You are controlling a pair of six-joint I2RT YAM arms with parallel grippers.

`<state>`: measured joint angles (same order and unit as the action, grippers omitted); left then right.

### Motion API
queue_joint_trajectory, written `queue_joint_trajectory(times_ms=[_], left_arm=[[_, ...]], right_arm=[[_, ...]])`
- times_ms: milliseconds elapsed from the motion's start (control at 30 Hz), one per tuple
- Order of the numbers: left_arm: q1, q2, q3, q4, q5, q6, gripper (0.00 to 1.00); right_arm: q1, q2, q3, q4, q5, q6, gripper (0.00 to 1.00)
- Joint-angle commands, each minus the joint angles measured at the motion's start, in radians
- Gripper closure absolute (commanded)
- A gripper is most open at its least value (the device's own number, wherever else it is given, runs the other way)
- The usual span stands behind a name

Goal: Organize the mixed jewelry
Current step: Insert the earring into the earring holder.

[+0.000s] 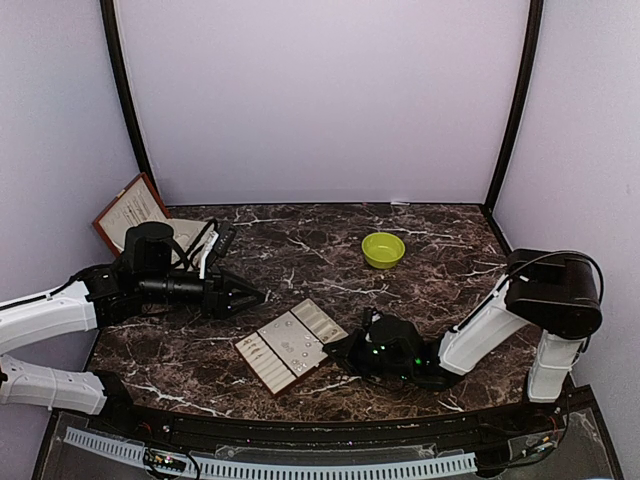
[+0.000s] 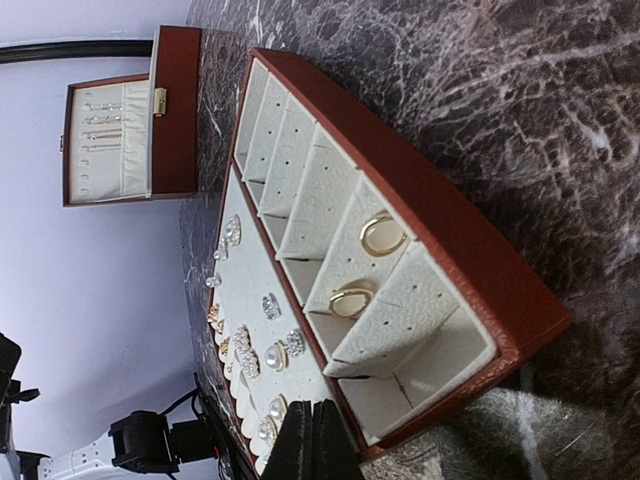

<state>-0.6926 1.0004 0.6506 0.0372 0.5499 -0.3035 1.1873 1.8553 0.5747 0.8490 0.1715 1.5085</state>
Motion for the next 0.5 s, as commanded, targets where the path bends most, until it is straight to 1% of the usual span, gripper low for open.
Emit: queue_joint_trajectory(times_ms=[0, 267, 467], left_arm=[[0.004, -0.011, -0.019, 0.032, 0.012, -0.008, 0.49], [0.004, -0.01, -0.02, 0.03, 0.01, -0.008, 0.49], [0.004, -0.011, -0.019, 0.031, 0.011, -0.008, 0.48]], right_arm=[[0.011, -0.007, -0.005, -0.07, 0.03, -0.038, 1.0], [0.014, -0.012, 0.021, -0.153, 0.034, -0.071, 1.0], [0.014, -0.078, 0.03, -0.253, 0.07, -0.103, 1.0]])
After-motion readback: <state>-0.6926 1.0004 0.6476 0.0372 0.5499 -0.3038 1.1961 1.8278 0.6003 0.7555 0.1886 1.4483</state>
